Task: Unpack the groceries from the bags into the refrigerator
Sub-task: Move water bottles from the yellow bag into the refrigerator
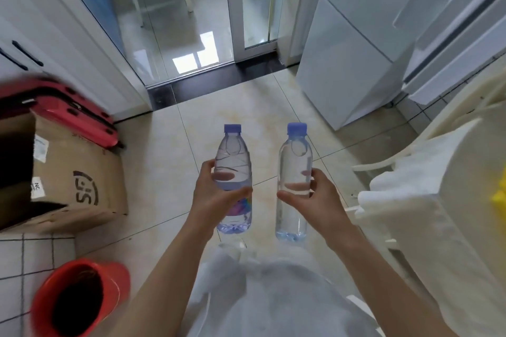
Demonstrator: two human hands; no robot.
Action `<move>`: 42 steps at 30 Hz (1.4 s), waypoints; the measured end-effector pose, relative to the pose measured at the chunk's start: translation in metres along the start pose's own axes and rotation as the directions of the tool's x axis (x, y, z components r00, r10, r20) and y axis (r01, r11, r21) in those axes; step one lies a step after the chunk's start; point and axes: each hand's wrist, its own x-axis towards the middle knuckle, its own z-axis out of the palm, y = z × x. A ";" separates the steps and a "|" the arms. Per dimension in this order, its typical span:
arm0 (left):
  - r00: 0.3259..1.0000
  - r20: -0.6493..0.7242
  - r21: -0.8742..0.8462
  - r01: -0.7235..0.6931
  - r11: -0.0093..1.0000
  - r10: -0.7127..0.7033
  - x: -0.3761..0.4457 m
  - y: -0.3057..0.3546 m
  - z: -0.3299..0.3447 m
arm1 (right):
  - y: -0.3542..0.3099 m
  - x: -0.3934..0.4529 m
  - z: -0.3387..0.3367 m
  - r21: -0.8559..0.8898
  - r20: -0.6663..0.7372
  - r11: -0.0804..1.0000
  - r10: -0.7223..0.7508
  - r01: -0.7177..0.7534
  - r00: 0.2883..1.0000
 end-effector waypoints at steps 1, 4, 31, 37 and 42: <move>1.000 0.001 -0.006 -0.006 1.000 0.006 0.008 0.001 -0.007 | -0.007 0.004 0.006 0.010 -0.006 1.000 0.001 -0.001 1.000; 1.000 0.017 -0.022 -0.013 1.000 0.013 0.032 0.006 -0.025 | -0.027 0.022 0.022 0.030 -0.020 0.999 0.014 -0.013 1.000; 0.970 0.173 0.030 -0.178 0.983 0.171 0.345 0.254 0.049 | -0.229 0.328 -0.056 0.097 -0.193 0.993 -0.046 0.065 0.980; 0.938 0.271 0.003 -0.227 0.974 0.217 0.417 0.309 0.073 | -0.263 0.390 -0.078 0.162 -0.267 0.985 -0.011 0.056 0.964; 0.889 0.387 0.015 -0.270 0.963 0.244 0.488 0.358 0.091 | -0.296 0.444 -0.095 0.215 -0.357 0.975 0.032 0.049 0.933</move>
